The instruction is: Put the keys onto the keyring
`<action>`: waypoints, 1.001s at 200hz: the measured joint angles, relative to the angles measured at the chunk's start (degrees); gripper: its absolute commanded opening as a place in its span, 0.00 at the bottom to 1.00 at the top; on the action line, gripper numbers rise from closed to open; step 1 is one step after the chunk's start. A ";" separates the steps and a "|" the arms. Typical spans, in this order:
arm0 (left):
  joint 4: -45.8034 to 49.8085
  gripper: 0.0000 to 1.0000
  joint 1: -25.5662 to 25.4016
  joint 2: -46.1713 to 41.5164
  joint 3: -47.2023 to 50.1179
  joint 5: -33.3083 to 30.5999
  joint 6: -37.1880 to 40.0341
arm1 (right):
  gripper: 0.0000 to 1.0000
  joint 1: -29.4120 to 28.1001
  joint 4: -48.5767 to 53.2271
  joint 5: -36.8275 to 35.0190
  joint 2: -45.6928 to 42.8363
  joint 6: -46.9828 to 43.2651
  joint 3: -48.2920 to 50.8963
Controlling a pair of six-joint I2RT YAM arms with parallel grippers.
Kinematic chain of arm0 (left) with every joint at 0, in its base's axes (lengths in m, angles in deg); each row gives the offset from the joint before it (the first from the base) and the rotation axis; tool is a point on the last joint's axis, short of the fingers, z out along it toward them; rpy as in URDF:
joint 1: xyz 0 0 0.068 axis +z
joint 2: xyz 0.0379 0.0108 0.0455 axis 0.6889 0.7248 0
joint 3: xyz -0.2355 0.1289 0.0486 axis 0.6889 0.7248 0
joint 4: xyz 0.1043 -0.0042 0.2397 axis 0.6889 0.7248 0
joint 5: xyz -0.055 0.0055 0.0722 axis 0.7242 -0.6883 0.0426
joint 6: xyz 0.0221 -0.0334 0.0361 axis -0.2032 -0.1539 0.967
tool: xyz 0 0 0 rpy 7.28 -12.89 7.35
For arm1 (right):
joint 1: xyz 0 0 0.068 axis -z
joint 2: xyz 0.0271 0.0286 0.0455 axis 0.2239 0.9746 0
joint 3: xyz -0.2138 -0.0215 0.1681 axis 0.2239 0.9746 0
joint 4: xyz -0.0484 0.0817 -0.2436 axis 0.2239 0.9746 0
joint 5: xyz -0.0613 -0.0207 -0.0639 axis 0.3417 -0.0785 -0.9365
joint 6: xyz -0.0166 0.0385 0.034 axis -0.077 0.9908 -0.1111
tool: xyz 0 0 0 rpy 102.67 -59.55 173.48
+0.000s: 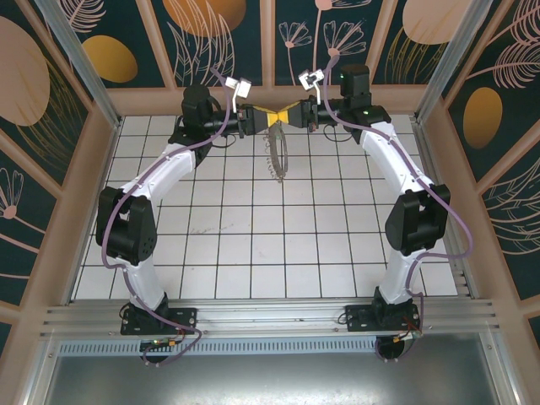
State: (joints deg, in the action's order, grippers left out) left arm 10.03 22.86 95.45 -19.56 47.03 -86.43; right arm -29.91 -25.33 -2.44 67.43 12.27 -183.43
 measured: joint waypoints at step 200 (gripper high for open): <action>-17.16 0.19 0.15 0.00 6.45 -1.03 -11.19 | 0.00 -1.07 -15.21 -1.60 -3.45 11.19 8.20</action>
State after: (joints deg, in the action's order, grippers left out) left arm -7.13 23.01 95.45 -13.12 46.01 -97.62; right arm -30.98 -40.54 -4.04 63.98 23.46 -175.23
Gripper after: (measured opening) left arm 0.185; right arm 0.049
